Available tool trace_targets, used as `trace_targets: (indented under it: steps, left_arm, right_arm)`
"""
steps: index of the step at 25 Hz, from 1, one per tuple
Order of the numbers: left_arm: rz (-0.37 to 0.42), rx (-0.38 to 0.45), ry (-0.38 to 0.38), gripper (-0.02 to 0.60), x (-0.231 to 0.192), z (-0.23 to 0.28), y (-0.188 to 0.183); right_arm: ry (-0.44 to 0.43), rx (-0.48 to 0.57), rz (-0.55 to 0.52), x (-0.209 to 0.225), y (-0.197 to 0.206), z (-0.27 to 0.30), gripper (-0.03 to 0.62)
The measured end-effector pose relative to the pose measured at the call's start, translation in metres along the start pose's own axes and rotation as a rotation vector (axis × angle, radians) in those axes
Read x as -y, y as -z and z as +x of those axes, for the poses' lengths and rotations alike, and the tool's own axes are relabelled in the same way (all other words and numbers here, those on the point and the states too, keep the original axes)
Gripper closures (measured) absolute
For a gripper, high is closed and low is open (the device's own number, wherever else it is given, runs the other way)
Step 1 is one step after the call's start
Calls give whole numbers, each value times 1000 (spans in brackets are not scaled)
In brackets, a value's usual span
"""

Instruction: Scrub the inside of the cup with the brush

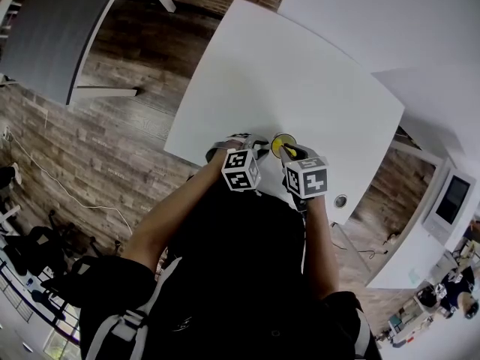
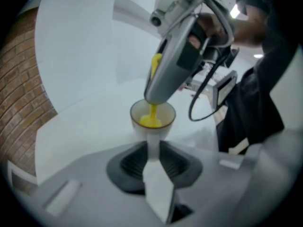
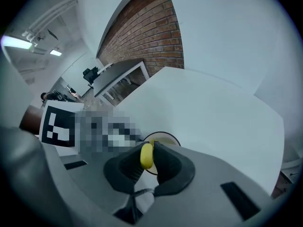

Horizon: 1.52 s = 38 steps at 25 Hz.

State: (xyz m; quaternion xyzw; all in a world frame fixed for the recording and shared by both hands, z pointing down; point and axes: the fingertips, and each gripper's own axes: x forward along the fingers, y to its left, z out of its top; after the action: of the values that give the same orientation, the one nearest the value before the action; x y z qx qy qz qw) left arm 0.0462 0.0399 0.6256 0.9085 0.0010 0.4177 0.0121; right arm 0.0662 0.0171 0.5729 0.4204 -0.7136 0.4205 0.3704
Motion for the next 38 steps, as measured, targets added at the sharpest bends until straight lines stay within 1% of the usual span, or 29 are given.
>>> trace_targets:
  steps: [6,12,17,21,24,28,31,35,38]
  left_arm:
    - [-12,-3,-6,506,0,0,-1]
    - [-13,-3,-11,506,0,-1,2]
    - [-27,-4,-22,506,1,0,0]
    - [-28,-8,-28,506,1,0,1]
    - [-29,-8,-32,506,1,0,2]
    - [-31,-8,-33,506,0,-1,3]
    - [-29,-8,-32,506,0,0,1]
    - [-6,-20,-40,506,1,1,1]
    - [-16,-19,-43,506,0,1,0]
  right_arm:
    - [21,-40,-40,3,9,21,563]
    - [88,-46,-123,9,5,34,563]
    - [39,-121,-196,4,12,25,563]
    - [-18,-117,-198,-6,13,6,563]
    - [-29,-111,-208,-9,15,-7,563]
    - [-3,-114,-274,-9,17,0,563]
    - [14,-141,-325,-4,23,15,563]
    - [55,-178,-393,4,27,25,563]
    - [87,-178,-448,9,26,25,563]
